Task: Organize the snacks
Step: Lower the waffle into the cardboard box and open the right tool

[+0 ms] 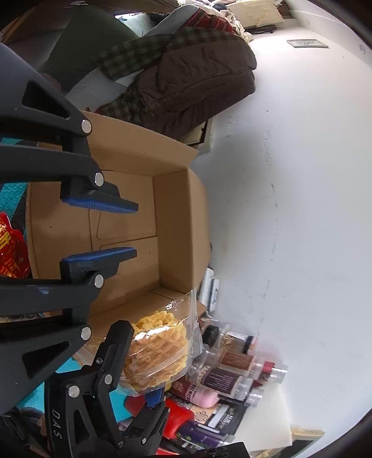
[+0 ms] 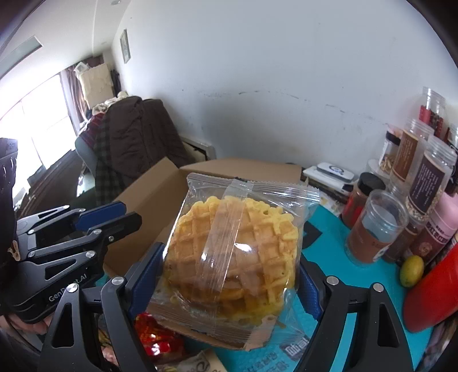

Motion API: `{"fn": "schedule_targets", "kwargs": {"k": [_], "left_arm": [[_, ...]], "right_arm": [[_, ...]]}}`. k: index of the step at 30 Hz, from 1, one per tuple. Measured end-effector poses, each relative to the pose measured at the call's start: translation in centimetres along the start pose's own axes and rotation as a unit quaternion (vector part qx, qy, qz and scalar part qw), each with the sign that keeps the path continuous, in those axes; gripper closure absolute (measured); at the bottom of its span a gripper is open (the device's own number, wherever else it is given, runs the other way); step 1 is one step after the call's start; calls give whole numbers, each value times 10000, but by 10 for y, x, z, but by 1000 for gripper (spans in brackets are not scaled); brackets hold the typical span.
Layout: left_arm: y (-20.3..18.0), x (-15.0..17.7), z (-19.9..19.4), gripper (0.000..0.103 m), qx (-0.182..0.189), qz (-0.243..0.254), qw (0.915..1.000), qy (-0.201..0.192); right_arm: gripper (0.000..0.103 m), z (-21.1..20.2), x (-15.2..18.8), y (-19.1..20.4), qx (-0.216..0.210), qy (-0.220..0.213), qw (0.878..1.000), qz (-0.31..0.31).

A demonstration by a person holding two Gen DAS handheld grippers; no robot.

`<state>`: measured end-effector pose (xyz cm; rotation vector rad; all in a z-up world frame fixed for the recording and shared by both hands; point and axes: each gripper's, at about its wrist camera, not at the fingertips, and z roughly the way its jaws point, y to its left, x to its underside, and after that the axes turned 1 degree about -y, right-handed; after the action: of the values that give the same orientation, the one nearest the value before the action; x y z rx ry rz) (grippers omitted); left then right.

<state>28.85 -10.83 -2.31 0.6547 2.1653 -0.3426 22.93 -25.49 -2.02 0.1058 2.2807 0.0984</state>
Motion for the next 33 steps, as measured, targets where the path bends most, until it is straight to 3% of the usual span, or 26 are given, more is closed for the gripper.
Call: {"fn": "schedule_targets", "kwargs": {"k": [11,22,33], "left_arm": [[7,11,35,79,-84,-68,9983,572],[8,16,46,79,-447,-58,9944,956],[4,6,7,79,-610,-100,9953,740]], "right_arm": [[19,30,7,3,-20,333,9994,-77],[12,28,9,5,164,374,9989,-229],[12,-6,2,18,214,63,9992,-317]]}}
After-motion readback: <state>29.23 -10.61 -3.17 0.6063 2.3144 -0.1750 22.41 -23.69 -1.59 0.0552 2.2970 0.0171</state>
